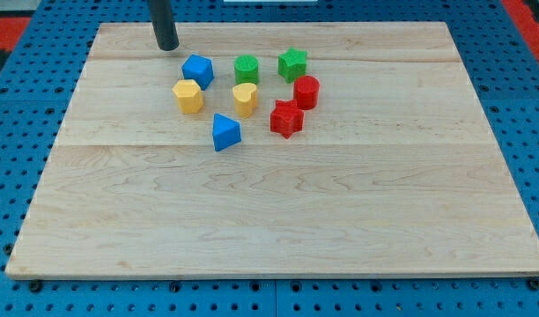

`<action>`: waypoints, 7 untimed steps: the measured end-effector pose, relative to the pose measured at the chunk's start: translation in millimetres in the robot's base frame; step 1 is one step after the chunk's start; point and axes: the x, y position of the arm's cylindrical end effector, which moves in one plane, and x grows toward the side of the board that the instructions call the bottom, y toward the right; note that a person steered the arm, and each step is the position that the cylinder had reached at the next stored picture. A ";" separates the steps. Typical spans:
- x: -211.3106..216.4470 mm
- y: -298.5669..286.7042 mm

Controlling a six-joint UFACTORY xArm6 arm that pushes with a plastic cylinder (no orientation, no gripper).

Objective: Place the blue triangle diagonal to the yellow hexagon

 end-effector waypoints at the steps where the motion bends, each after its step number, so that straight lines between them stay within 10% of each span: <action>1: 0.0 0.0; 5: -0.5 22.5; 7: -0.6 231.8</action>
